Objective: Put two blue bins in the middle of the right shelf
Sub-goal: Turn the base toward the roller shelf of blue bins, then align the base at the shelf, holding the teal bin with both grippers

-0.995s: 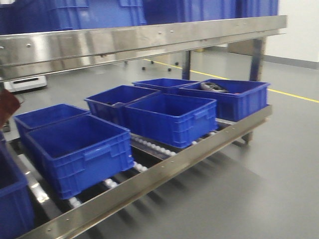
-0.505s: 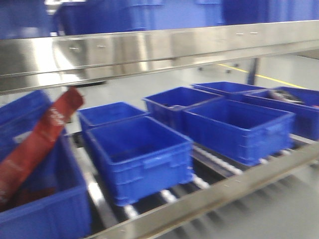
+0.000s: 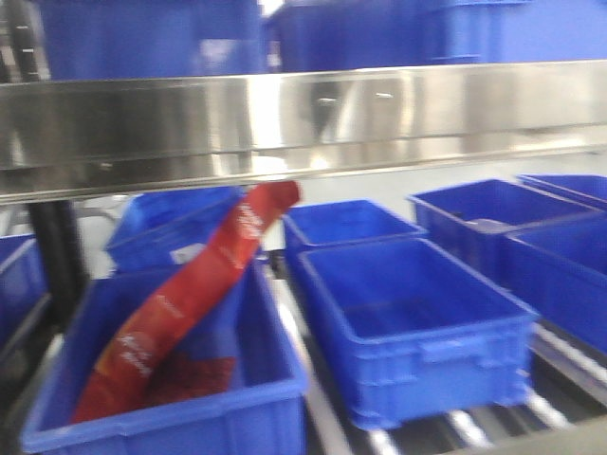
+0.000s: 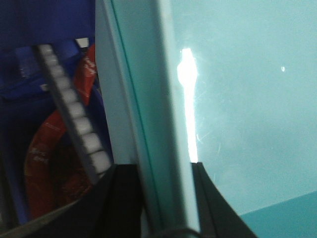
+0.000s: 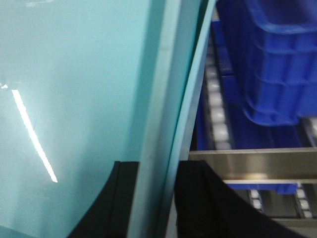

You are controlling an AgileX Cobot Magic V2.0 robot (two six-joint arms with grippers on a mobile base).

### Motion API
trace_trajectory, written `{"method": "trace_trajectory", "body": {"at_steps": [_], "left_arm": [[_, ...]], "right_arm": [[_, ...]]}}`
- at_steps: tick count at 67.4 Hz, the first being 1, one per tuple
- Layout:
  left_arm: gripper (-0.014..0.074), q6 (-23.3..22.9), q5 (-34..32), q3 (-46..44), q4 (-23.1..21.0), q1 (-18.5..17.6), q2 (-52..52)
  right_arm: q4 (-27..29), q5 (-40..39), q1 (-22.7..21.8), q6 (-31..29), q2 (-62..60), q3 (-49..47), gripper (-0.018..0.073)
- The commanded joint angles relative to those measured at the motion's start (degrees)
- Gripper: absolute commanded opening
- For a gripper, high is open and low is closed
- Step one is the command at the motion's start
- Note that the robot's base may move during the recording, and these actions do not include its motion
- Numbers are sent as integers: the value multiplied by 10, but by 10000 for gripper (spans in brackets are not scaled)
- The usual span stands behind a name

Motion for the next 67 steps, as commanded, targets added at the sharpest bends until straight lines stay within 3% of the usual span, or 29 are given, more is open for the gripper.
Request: {"method": "trace_trajectory", "body": {"at_steps": [1,67], "left_arm": [[-111,10,-36,-10,-41,-4,-14],[-111,10,-36,-10,-41,-4,-14]], "right_arm": [[-11,-40,-1,-2,-7,-7,-162],[-11,-43,-1,-2,-7,-7,-162]]}}
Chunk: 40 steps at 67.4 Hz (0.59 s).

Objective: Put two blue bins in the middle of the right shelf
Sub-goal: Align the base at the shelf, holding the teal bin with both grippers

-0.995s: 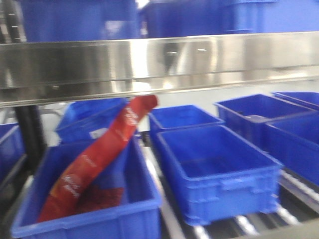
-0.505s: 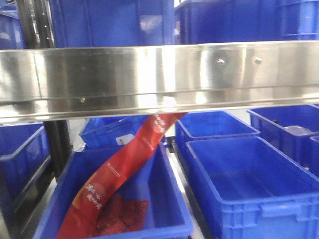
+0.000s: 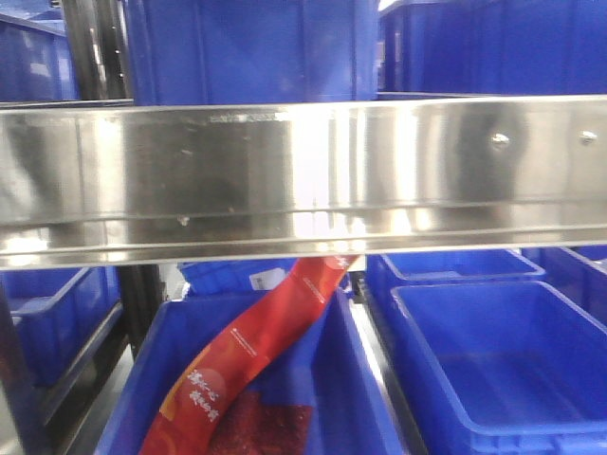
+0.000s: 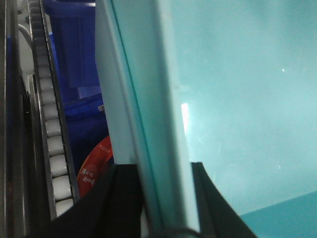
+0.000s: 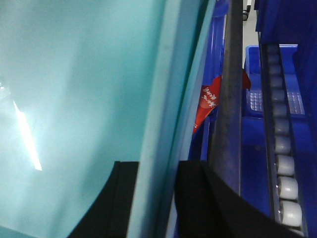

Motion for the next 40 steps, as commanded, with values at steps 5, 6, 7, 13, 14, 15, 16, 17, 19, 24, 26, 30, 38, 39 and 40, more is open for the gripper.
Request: {"method": "trace_trajectory", "body": {"at_steps": [5,6,7,13,14,15,16,17,19,24,26,30,38,39,40], "left_arm": [[-111,10,-36,-10,-42,-4,-14],[-111,10,-36,-10,-42,-4,-14],[-111,10,-36,-10,-42,-4,-14],[-111,10,-36,-10,-42,-4,-14],[-111,10,-36,-10,-42,-4,-14],[-111,10,-36,-10,-42,-4,-14],[-111,10,-36,-10,-42,-4,-14],[-111,10,-36,-10,-42,-4,-14],[-111,10,-36,-10,-42,-4,-14],[-111,10,-36,-10,-42,-4,-14],[-111,10,-36,-10,-42,-4,-14],[-111,10,-36,-10,-42,-4,-14],[-111,10,-36,-10,-42,-4,-14],[-111,10,-36,-10,-42,-4,-14],[-111,10,-36,-10,-42,-4,-14]], "right_arm": [[-11,-48,-1,-2,-8,-7,-162],[-11,-50,-1,-2,-8,-7,-162],[-11,-50,-1,-2,-8,-7,-162],[-11,-55,-1,-2,-8,-7,-162],[-11,-57,-1,-2,-8,-7,-162],[-11,-58,-1,-2,-8,-7,-162],[-11,-59,-1,-2,-8,-7,-162],[-11,-62,-1,-2,-8,-7,-162],[-11,-65,-1,-2,-8,-7,-162],[-11,-70,-1,-2,-8,-7,-162],[-11,-71,-1,-2,-8,-7,-162],[-11,-71,-1,-2,-8,-7,-162],[-11,-72,-1,-2,-8,-7,-162],[-11,-72,-1,-2,-8,-7,-162],[-11,-73,-1,-2,-8,-7,-162]]}}
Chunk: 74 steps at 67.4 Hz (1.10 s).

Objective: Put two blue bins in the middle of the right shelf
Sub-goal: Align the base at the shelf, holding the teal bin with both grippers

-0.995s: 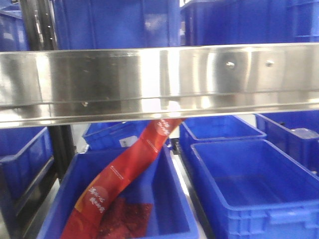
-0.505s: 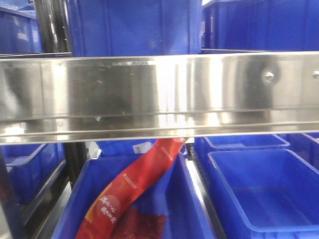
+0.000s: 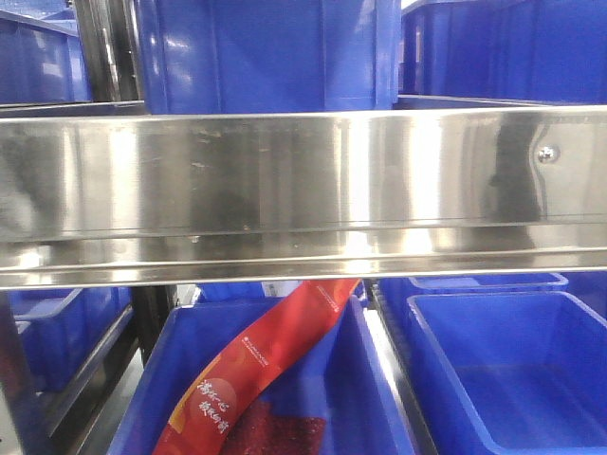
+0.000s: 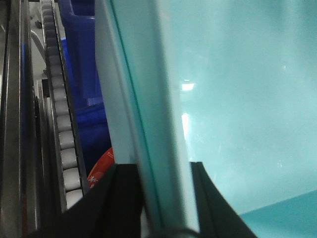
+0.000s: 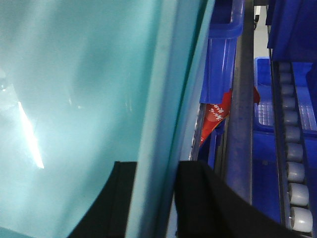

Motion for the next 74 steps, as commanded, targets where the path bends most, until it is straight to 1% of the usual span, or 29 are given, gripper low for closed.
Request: {"method": "trace_trajectory", "body": {"at_steps": [1,62,68,74], "left_arm": [[-111,10,-32,-10,-43,-4,-14],[-111,10,-36,-10,-48,-4,-14],[-111,10,-19,-10,-49,-4,-9],[-111,10,13,-10,-47,-4,8]], "right_arm": [[-11,-60,-1,-2,-8,-7,-162],[-5,-64,-1,-2,-7,-7,-162],[-5,-59,-1,-2,-7,-7,-162],[-6,-27,-1,-2,-2,-5,-162]]}}
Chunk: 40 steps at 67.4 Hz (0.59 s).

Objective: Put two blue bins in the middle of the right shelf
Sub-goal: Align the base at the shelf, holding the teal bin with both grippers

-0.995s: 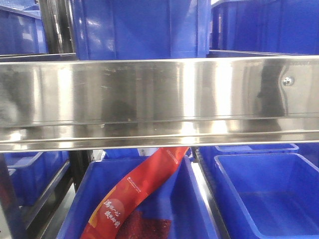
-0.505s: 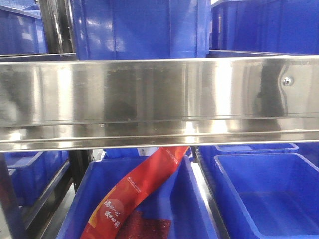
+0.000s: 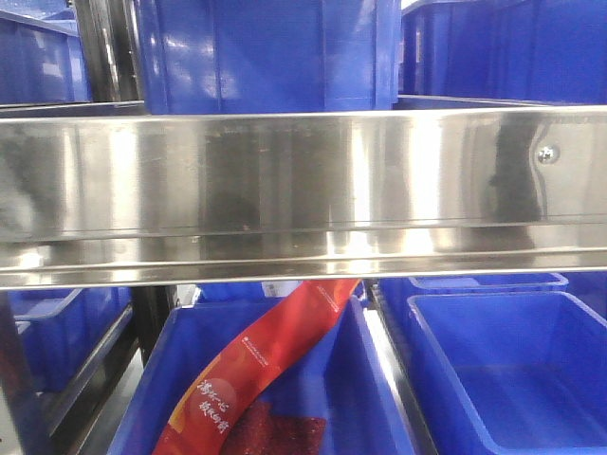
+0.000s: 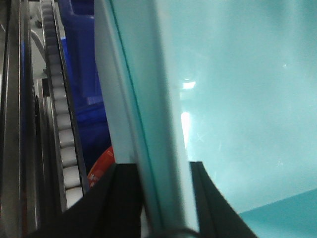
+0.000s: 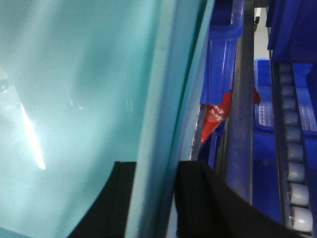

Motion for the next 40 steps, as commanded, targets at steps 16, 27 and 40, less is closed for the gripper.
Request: {"method": "trace_trajectory", "body": {"at_steps": [16,27,40], "left_arm": [[-111,9,64,-3,-27,-4,80],[-111,9,65,11,-2,-4,107],[-111,9,52,39,8,-4,116]], "right_arm": [[-13,3,-1,-2,46,28,-162],[-13,-1,-1,-2,83,49,-162],[-13,-6,-1,-2,119,50,-162]]}}
